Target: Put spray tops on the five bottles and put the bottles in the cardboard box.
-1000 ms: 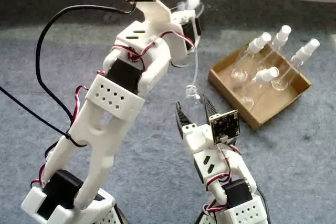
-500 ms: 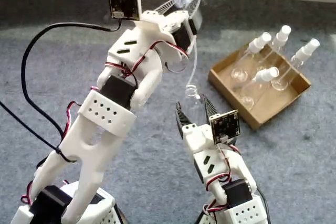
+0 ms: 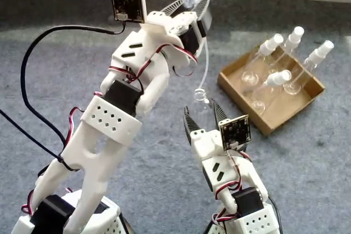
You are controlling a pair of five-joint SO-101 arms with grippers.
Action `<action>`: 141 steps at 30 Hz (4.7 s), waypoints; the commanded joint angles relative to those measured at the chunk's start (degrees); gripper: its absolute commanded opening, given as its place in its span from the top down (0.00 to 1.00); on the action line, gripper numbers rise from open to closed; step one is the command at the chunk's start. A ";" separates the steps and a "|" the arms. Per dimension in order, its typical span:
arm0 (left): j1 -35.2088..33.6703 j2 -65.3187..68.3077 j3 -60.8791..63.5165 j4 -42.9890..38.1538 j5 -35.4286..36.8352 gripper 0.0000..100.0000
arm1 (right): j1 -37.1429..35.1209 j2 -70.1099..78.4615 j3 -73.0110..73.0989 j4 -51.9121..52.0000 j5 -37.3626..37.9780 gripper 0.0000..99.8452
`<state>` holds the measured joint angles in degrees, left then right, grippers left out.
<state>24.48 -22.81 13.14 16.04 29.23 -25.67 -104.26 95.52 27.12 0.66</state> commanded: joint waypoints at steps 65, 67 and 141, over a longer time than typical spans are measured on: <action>2.42 -13.58 17.98 -12.22 -0.44 1.00 | -0.40 -1.01 2.51 -1.63 -0.26 0.92; 2.07 -13.67 17.63 -12.40 -0.44 1.00 | -0.40 -1.01 2.51 -1.63 -0.26 0.92; 11.03 -31.96 46.99 2.73 -6.24 1.00 | -0.13 -1.01 2.42 -1.45 -0.09 0.92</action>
<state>33.63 -54.99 60.79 16.48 28.53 -25.76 -104.18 95.52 27.21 0.57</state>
